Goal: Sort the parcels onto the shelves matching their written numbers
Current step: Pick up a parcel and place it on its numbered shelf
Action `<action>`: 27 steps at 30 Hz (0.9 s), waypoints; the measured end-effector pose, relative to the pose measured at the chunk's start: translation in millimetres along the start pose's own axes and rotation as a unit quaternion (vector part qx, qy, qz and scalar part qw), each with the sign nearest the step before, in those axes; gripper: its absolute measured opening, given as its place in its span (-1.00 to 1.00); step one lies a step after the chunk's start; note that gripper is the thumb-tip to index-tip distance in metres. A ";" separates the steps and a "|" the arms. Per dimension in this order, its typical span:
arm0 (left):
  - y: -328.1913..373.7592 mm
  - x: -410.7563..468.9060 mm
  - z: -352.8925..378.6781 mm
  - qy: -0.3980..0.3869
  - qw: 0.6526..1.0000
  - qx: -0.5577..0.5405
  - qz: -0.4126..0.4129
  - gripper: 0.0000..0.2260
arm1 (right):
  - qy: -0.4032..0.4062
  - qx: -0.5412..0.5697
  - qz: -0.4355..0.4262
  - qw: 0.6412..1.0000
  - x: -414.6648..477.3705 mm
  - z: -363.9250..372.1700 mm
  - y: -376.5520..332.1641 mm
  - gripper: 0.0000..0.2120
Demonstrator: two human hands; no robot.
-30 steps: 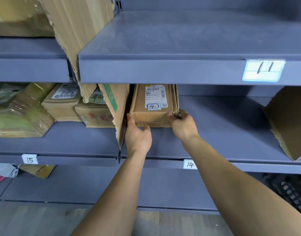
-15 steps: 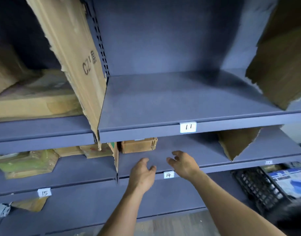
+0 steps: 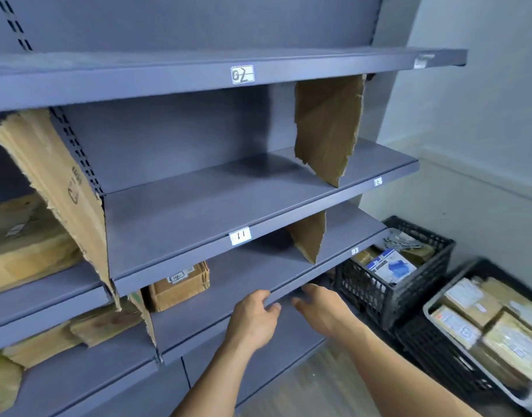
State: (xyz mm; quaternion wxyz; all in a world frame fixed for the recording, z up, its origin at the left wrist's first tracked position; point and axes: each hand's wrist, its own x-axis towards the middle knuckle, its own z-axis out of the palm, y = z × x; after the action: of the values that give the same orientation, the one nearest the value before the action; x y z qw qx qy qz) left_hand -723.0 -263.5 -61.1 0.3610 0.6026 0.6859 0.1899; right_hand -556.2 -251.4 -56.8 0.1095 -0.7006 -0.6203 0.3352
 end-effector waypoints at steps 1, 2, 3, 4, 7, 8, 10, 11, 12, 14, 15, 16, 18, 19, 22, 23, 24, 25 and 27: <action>7.8 -1.0 7.3 -0.013 1.000 0.010 0.013 -0.61 | 0.011 0.001 0.007 1.000 -7.6 -5.7 8.4 -0.63; 15.6 -2.1 14.9 -0.025 0.999 0.017 0.025 -0.61 | 0.021 0.002 0.013 1.000 -14.4 -11.3 17.7 -0.62; 23.5 -3.7 22.3 -0.037 0.998 0.021 0.036 -0.60 | 0.032 0.006 0.020 0.999 -20.3 -16.6 27.6 -0.61; 31.7 -5.5 29.4 -0.049 0.997 0.023 0.047 -0.58 | 0.041 0.013 0.034 0.999 -25.8 -21.8 37.4 -0.58; 55.2 -10.5 52.5 -0.085 0.992 0.042 0.079 -0.56 | 0.061 0.033 0.078 0.995 -40.1 -36.9 68.9 -0.46; 62.3 -12.8 60.4 -0.096 0.991 0.048 0.086 -0.55 | 0.064 0.037 0.090 0.993 -44.3 -41.1 79.3 -0.42; 77.3 -15.8 76.0 -0.113 0.987 0.054 0.098 -0.55 | 0.079 0.045 0.103 0.991 -51.2 -49.7 99.6 -0.40; 85.4 -16.8 84.1 -0.120 0.986 0.057 0.104 -0.55 | 0.088 0.041 0.107 0.990 -54.3 -55.0 110.4 -0.41; 94.7 -17.3 92.7 -0.125 0.984 0.062 0.110 -0.55 | 0.094 0.035 0.113 0.989 -57.5 -61.6 120.9 -0.44; 113.2 -17.4 110.8 -0.137 0.981 0.067 0.118 -0.55 | 0.106 0.030 0.122 0.986 -62.3 -75.9 143.0 -0.46; 122.9 -16.8 120.7 -0.143 0.980 0.067 0.123 -0.55 | 0.113 0.030 0.126 0.985 -64.3 -84.6 153.9 -0.47; 133.1 -15.9 131.1 -0.151 0.978 0.068 0.129 -0.55 | 0.117 0.030 0.133 0.984 -65.6 -93.3 165.8 -0.47; 155.3 -15.5 152.1 -0.166 0.974 0.071 0.136 -0.55 | 0.124 0.037 0.149 0.980 -68.1 -110.8 190.8 -0.50; 167.1 -14.8 162.8 -0.171 0.972 0.073 0.141 -0.55 | 0.130 0.042 0.154 0.979 -69.0 -119.5 203.7 -0.54; 202.7 -14.1 194.8 -0.183 0.965 0.090 0.163 -0.57 | 0.139 0.065 0.179 0.972 -72.0 -144.0 243.7 -0.50; 213.3 -13.9 205.6 -0.186 0.963 0.096 0.170 -0.57 | 0.142 0.072 0.188 0.969 -72.6 -151.1 256.9 -0.47; 223.7 -13.5 216.3 -0.191 0.961 0.101 0.175 -0.57 | 0.144 0.077 0.197 0.967 -73.1 -157.7 270.0 -0.45; 233.1 -13.3 227.2 -0.198 0.958 0.106 0.178 -0.57 | 0.145 0.081 0.205 0.965 -74.1 -163.7 282.2 -0.44; 250.5 -13.5 248.5 -0.211 0.953 0.113 0.183 -0.56 | 0.141 0.093 0.224 0.960 -76.5 -173.3 306.0 -0.44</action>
State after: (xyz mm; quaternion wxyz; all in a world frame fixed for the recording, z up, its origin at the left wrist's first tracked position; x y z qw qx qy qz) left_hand -370.2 -269.4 -49.0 0.3863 0.7811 0.4887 0.0428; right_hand -208.2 -341.2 -75.3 0.1829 -0.8485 -0.3919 0.3051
